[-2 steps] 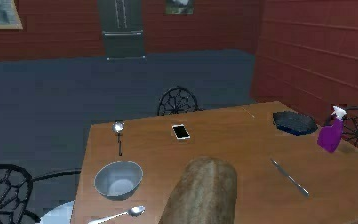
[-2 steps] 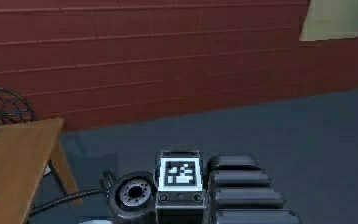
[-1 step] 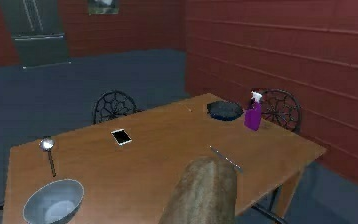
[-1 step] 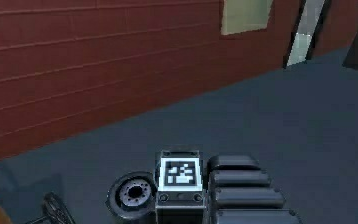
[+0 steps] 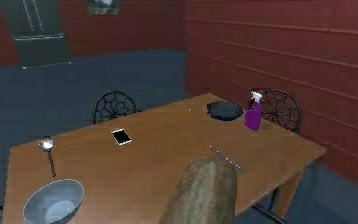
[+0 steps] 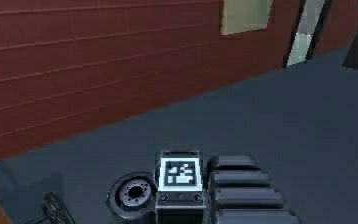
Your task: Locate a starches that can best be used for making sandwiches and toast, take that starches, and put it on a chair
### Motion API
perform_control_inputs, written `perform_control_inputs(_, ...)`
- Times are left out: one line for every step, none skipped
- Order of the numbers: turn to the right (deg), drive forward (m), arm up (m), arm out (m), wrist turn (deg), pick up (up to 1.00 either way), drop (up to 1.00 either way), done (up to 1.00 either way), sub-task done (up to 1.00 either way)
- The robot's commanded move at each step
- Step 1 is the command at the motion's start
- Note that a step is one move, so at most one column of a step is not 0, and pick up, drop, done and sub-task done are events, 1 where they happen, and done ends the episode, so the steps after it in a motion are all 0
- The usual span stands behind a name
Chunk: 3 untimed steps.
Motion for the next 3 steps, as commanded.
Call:
perform_control_inputs(15.0, 0.00, 0.00, 0.00, 0.0, 0.00, 0.00, 0.00, 0.00)
perform_control_inputs(45.0, 0.00, 0.00, 0.00, 0.0, 0.00, 0.00, 0.00, 0.00)
perform_control_inputs(39.0, 0.00, 0.00, 0.00, 0.0, 0.00, 0.00, 0.00, 0.00)
